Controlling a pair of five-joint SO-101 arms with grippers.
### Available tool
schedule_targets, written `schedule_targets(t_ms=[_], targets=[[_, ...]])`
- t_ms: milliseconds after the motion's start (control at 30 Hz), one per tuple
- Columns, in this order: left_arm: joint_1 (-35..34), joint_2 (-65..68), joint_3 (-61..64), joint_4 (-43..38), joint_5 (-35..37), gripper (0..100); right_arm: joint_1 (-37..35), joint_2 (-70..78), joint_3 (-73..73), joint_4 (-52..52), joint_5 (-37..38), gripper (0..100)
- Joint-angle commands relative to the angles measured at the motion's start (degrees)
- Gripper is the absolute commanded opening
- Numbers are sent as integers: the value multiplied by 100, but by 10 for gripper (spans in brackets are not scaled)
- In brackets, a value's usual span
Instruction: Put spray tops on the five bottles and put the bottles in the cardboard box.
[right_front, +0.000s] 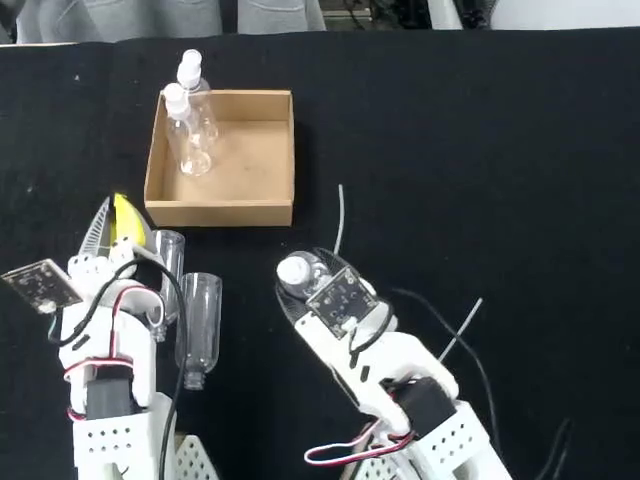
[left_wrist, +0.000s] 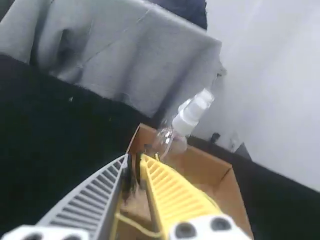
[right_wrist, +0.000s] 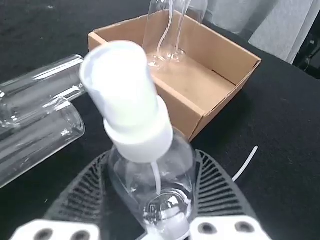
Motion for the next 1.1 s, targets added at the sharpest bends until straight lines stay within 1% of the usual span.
schedule_targets(t_ms=[0, 133, 300, 700, 1067], targets=[[-48, -44, 127, 510, -62, 30, -114, -760, -48, 141, 26, 71], [-57, -44, 127, 774, -62, 30, -97, -760, -75, 105, -246, 71], [-57, -44, 127, 1240, -62, 30, -70, -760, -251, 105, -246, 71], [-57, -26, 127, 1266, -105, 33, -26, -760, -286, -62, -246, 71], [-48, -18, 127, 1266, -105, 33, -53, -699, -1604, -26, -255, 71]])
